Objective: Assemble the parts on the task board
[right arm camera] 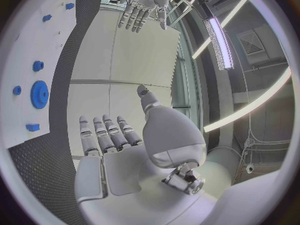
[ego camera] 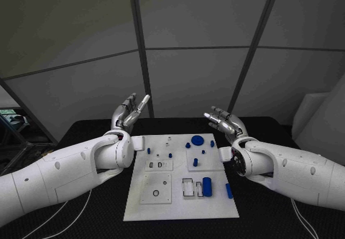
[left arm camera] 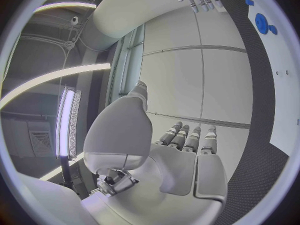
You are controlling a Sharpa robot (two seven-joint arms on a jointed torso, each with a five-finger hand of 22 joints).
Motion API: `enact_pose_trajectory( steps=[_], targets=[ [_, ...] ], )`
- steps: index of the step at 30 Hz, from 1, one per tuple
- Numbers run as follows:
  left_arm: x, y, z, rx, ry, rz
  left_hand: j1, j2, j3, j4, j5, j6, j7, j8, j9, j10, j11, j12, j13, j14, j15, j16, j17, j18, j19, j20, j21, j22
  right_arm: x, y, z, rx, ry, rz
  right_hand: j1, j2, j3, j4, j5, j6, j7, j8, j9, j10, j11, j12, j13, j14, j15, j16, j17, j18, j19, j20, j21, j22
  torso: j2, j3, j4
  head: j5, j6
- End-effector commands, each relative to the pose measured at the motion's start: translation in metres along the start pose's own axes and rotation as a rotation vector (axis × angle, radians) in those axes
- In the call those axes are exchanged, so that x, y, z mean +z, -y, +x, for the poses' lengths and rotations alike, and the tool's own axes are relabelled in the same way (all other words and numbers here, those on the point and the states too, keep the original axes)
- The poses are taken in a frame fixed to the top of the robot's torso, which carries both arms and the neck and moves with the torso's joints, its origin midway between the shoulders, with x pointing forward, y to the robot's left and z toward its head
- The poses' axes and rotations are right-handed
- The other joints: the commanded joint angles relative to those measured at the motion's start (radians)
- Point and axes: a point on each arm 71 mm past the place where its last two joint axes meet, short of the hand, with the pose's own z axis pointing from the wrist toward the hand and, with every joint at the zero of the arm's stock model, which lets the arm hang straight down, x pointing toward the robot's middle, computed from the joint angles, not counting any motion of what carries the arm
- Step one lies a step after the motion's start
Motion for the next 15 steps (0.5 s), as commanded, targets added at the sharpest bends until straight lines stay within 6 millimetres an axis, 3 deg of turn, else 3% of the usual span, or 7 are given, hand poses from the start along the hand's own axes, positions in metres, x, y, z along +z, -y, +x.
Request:
enact_pose_trajectory(
  steps=[1, 5, 6, 9, 11, 13, 15],
  targets=[
    [0.002, 0.006, 0.003, -0.072, -0.049, 0.059, 0.053, -0.002, 0.003, 0.015, 0.005, 0.018, 0.014, 0.007, 0.003, 0.012, 0.016, 0.008, 0.003, 0.007, 0.011, 0.005, 0.003, -0.031, 0.002, 0.018, 0.005, 0.001, 0.003, 0.0, 0.009, -0.008, -0.152, -0.002, 0.128, 0.018, 0.049, -0.087, -0.02, 0.236, 0.115, 0.044, 0.024, 0.303, 0.026, 0.05, 0.024, 0.281, 0.014, 0.057, 0.024, 0.067, 0.198, 0.009, 0.075, 0.032, 0.0, -0.0002, -0.0007, 0.0, 0.0],
    [0.002, 0.006, 0.003, -0.072, -0.049, 0.059, 0.061, 0.002, 0.006, 0.015, 0.005, 0.037, 0.039, 0.011, 0.005, 0.037, 0.044, 0.014, 0.007, 0.047, 0.029, 0.017, 0.011, -0.029, 0.014, 0.032, 0.01, 0.006, 0.004, 0.001, 0.009, -0.011, -0.165, -0.001, 0.167, 0.015, 0.092, -0.107, -0.031, 0.448, 0.086, 0.078, 0.036, 0.5, -0.007, 0.077, 0.025, 0.51, -0.022, 0.102, 0.032, 0.107, 0.353, 0.009, 0.14, 0.055, 0.0, -0.0002, -0.0007, 0.0, 0.0],
    [0.003, 0.005, -0.001, -0.078, -0.054, 0.047, 0.066, 0.005, 0.008, 0.014, 0.005, 0.052, 0.049, 0.015, 0.008, 0.052, 0.054, 0.017, 0.009, 0.07, 0.04, 0.023, 0.016, -0.028, 0.025, 0.043, 0.015, 0.009, 0.006, -0.005, -0.002, -0.249, -0.248, -0.09, 0.176, 0.01, 0.105, -0.108, -0.033, 0.486, 0.084, 0.079, 0.034, 0.523, -0.014, 0.073, 0.023, 0.543, -0.032, 0.105, 0.031, 0.115, 0.376, 0.009, 0.151, 0.057, 0.001, -0.0009, 0.0006, -0.004, -0.013],
    [0.002, 0.005, -0.007, -0.077, -0.054, 0.044, 0.09, 0.02, 0.015, 0.008, 0.006, 0.135, 0.1, 0.036, 0.02, 0.154, 0.099, 0.044, 0.025, 0.209, 0.083, 0.072, 0.041, -0.04, 0.118, 0.074, 0.055, 0.035, 0.011, -0.012, -0.003, -0.396, -0.277, -0.151, 0.198, -0.012, 0.149, -0.108, -0.03, 0.563, 0.078, 0.081, 0.032, 0.589, -0.03, 0.066, 0.021, 0.644, -0.059, 0.122, 0.031, 0.122, 0.451, -0.009, 0.193, 0.069, 0.002, -0.0022, -0.0007, 0.0, -0.018],
    [0.002, 0.006, -0.011, -0.071, -0.055, 0.044, 0.111, 0.038, 0.024, -0.002, 0.012, 0.223, 0.102, 0.063, 0.035, 0.288, 0.139, 0.087, 0.046, 0.391, 0.113, 0.144, 0.074, -0.049, 0.283, 0.075, 0.132, 0.079, 0.015, -0.018, -0.004, -0.496, -0.291, -0.189, 0.203, -0.028, 0.181, -0.112, -0.026, 0.591, 0.073, 0.076, 0.031, 0.625, -0.04, 0.056, 0.021, 0.697, -0.076, 0.123, 0.031, 0.122, 0.487, -0.026, 0.216, 0.076, 0.002, -0.0025, -0.0017, 0.001, -0.022],
    [0.001, 0.008, -0.016, -0.059, -0.063, 0.046, 0.132, 0.052, 0.019, -0.023, 0.004, 0.35, 0.114, 0.098, 0.053, 0.52, 0.172, 0.159, 0.076, 0.622, 0.104, 0.223, 0.106, -0.069, 0.507, 0.063, 0.234, 0.128, 0.02, -0.026, -0.003, -0.591, -0.298, -0.222, 0.204, -0.047, 0.211, -0.111, -0.024, 0.623, 0.066, 0.077, 0.032, 0.674, -0.055, 0.055, 0.022, 0.758, -0.094, 0.131, 0.035, 0.123, 0.525, -0.047, 0.245, 0.087, 0.003, -0.0032, -0.0032, 0.003, -0.024],
    [-0.001, 0.01, -0.019, -0.049, -0.078, 0.046, 0.154, 0.063, 0.015, -0.049, 0.002, 0.496, 0.13, 0.14, 0.072, 0.699, 0.164, 0.216, 0.094, 0.74, 0.075, 0.267, 0.121, -0.039, 0.613, 0.063, 0.281, 0.146, 0.026, -0.035, -0.002, -0.668, -0.302, -0.248, 0.208, -0.06, 0.228, -0.11, -0.02, 0.644, 0.061, 0.079, 0.033, 0.707, -0.064, 0.056, 0.023, 0.801, -0.109, 0.138, 0.038, 0.123, 0.552, -0.063, 0.269, 0.098, 0.003, -0.0032, -0.0037, 0.006, -0.027]
  ],
)
